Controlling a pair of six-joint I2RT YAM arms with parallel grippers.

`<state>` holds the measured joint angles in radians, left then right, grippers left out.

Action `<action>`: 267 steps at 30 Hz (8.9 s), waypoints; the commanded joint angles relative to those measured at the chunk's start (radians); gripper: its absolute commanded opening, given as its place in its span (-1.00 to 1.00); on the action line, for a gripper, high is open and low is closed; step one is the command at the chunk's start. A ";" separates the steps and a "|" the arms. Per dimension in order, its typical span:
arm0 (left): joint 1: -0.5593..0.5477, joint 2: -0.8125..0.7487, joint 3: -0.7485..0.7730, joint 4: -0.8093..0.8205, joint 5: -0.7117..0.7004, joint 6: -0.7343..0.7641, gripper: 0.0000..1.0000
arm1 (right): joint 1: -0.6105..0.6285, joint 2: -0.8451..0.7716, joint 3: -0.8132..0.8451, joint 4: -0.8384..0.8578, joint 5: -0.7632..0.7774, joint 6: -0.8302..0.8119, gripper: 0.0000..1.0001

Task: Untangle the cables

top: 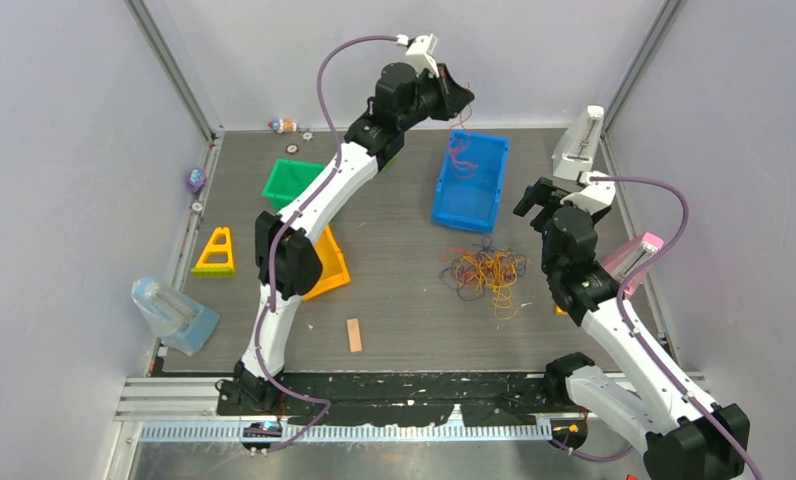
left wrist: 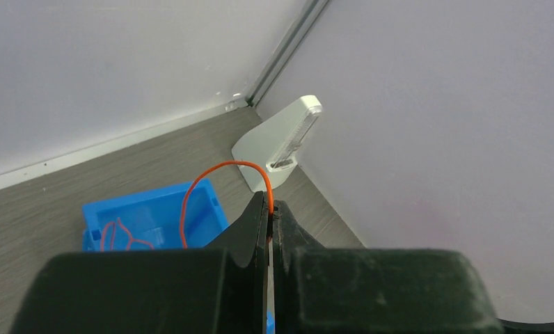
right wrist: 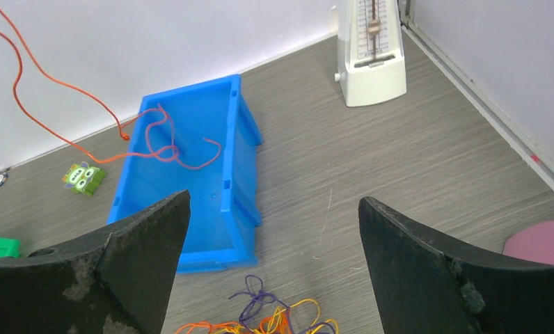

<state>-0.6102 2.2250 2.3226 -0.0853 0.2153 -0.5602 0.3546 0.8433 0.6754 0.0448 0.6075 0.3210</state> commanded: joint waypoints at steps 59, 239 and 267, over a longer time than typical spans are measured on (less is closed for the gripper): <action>-0.177 -0.906 -1.541 0.064 -0.041 0.208 0.54 | 0.152 0.270 0.003 -0.386 -0.731 0.153 0.26; 0.467 -1.218 -0.490 -0.386 -0.198 0.174 -1.00 | 0.497 0.556 0.203 -0.039 -0.611 -0.169 0.92; 0.482 -1.144 -0.453 -0.504 -0.442 0.217 -1.00 | -0.198 0.089 -0.179 -0.368 -0.342 0.266 -0.89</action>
<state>-0.1413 1.0630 1.8397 -0.5739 -0.1604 -0.3538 0.2584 1.0443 0.5270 -0.2470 0.2558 0.4755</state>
